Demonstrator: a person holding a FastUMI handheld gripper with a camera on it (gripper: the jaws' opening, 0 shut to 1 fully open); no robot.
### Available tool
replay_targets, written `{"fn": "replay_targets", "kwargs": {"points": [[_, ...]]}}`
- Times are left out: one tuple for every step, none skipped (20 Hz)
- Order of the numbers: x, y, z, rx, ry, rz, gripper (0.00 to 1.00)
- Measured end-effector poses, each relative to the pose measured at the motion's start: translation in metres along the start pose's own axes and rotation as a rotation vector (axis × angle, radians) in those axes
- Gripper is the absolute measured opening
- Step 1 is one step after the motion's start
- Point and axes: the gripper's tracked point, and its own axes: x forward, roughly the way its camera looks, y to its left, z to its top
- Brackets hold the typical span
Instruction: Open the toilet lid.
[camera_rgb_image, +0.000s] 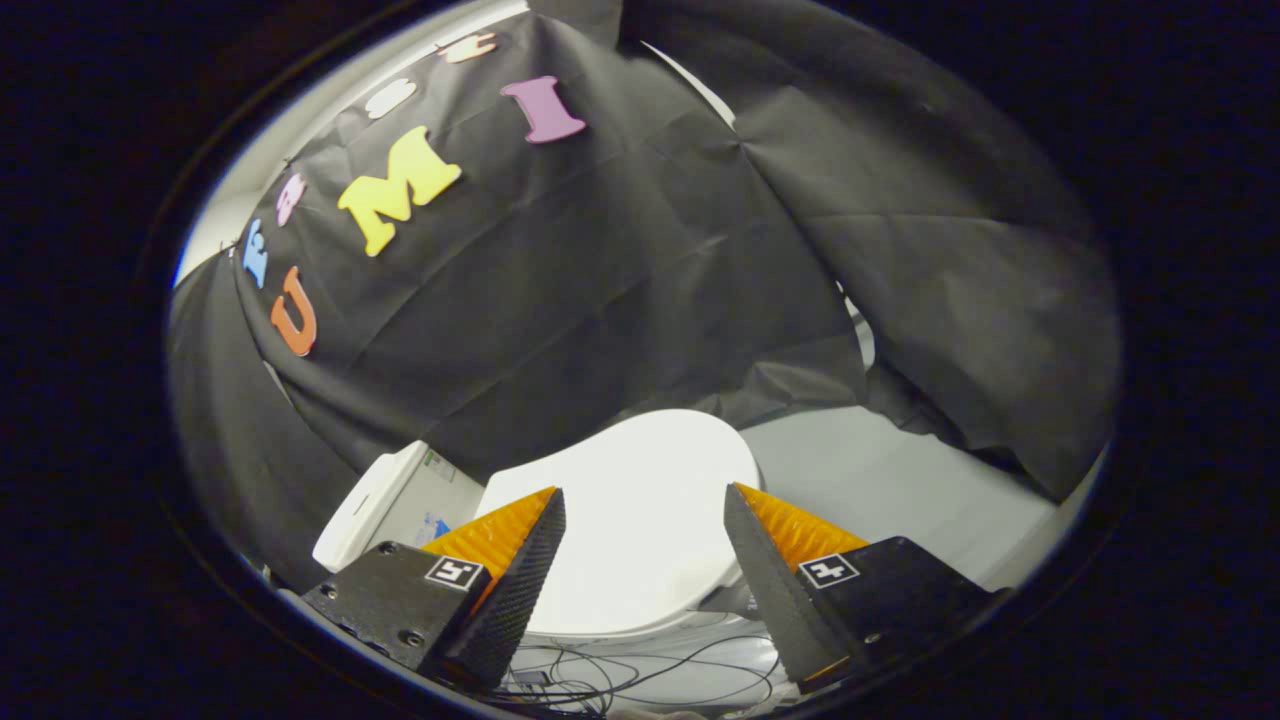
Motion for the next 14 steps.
{"fn": "replay_targets", "kwargs": {"points": [[0.001,-0.009,-0.005,0.026,0.014,-0.005,0.99],[0.002,-0.017,-0.009,0.059,0.027,-0.012,0.99],[0.002,-0.027,-0.014,0.092,0.04,-0.014,0.99],[0.005,-0.034,-0.018,0.124,0.049,-0.016,0.99],[0.007,-0.042,-0.023,0.158,0.061,-0.022,0.99],[0.009,-0.048,-0.027,0.192,0.074,-0.017,0.99],[0.011,-0.054,-0.033,0.228,0.087,-0.019,0.99],[0.012,-0.059,-0.038,0.259,0.099,-0.019,0.99],[0.012,-0.065,-0.044,0.283,0.108,-0.022,0.99],[0.014,-0.07,-0.049,0.3,0.115,-0.027,0.98],[0.016,-0.074,-0.055,0.313,0.122,-0.03,0.98],[0.017,-0.079,-0.059,0.327,0.13,-0.034,0.98],[0.016,-0.08,-0.063,0.344,0.139,-0.031,0.98],[0.016,-0.083,-0.068,0.367,0.155,-0.027,0.98]]}}
